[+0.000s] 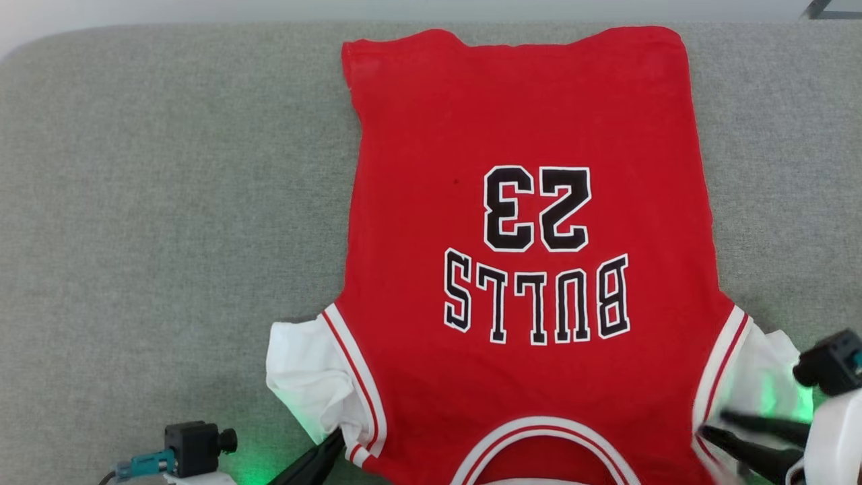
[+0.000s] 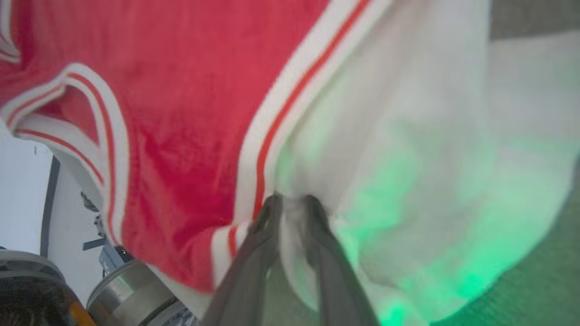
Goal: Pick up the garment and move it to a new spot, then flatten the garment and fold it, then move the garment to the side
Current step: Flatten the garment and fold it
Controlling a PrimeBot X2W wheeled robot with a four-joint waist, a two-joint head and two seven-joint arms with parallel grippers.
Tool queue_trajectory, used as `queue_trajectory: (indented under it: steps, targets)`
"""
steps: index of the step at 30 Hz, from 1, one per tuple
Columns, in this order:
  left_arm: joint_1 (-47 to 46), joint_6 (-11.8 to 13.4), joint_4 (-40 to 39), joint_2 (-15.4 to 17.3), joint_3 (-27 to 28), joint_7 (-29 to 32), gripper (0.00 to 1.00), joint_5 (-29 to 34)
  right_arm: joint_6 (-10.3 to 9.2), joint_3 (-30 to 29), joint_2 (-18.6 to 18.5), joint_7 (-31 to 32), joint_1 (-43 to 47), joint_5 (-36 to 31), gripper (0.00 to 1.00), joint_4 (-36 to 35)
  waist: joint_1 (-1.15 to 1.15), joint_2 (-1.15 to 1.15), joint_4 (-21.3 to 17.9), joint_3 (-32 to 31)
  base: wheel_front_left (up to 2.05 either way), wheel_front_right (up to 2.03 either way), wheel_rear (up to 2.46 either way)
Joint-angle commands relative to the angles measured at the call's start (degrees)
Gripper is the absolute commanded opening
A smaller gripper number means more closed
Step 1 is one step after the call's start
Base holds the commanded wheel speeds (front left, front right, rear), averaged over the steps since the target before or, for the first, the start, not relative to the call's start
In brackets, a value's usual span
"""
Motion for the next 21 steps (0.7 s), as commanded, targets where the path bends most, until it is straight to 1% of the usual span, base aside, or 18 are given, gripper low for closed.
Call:
queue_trajectory:
  steps: [1, 6, 9, 11, 13, 15, 17, 19, 21]
  targets:
    - [-0.6, 0.2, 0.4, -0.5, -0.5, 0.2, 0.0, 0.7, -1.03, -1.3, 1.4, -0.3, -0.1, 0.1, 1.0, 0.1, 0.0, 0.0, -0.2, -0.3, 0.0, 0.0, 0.0]
    - [-0.8, 0.1, -1.8, 0.4, -1.1, -0.7, 0.0, 1.7, -0.59, -11.7, -3.7, 3.1, 4.2, 6.7, 1.0, -8.8, 0.0, 0.0, 0.2, -0.4, 0.0, 0.0, 0.0]
    - [-1.7, 0.1, -3.2, 0.8, -1.5, -0.7, 0.0, 2.7, -0.59, -18.4, -8.3, 6.3, 5.5, 10.9, 1.0, -13.7, 0.0, 0.0, 1.1, 0.4, 0.0, 0.0, 0.0]
    - [-2.5, 0.1, -4.1, 0.7, -1.8, -0.5, 0.0, 3.3, -0.59, -23.0, -9.8, 7.6, 4.1, 12.6, 1.0, -14.7, 0.0, 0.0, 1.8, 1.2, 0.0, 0.0, 0.0]
    - [-3.6, 0.1, -4.7, 0.4, -2.1, -0.3, 0.0, 4.0, -0.59, -26.8, -10.7, 8.9, 1.0, 12.0, 1.0, -13.8, 0.0, 0.0, 2.8, 2.1, 0.0, 0.0, 0.0]
    - [-4.8, 0.1, -5.2, 0.0, -2.5, -0.1, 0.0, 4.6, -0.59, -28.9, -9.6, 10.2, -3.9, 9.3, 1.0, -11.4, 0.0, 0.0, 3.8, 3.3, 0.0, 0.0, 0.0]
    - [-6.0, 0.1, -5.6, -0.3, -2.8, 0.1, 0.0, 5.2, -0.59, -28.7, -7.1, 12.2, -10.8, 4.3, 1.0, -8.6, 0.0, 0.0, 4.6, 4.8, 0.0, 0.0, 0.0]
    - [-7.2, 0.1, -6.0, -0.5, -3.1, 0.3, 0.0, 5.7, -0.59, -26.6, -2.6, 15.3, -19.2, -1.5, 1.0, -5.0, 0.0, 0.0, 5.5, 6.4, 0.0, 0.0, 0.0]
    - [-8.5, 0.1, -6.1, -0.7, -3.4, 0.5, 0.0, 6.2, -0.59, -23.8, 3.3, 19.0, -28.3, -7.1, 1.0, -0.3, 0.0, 0.0, 6.4, 8.1, 0.0, 0.0, 0.0]
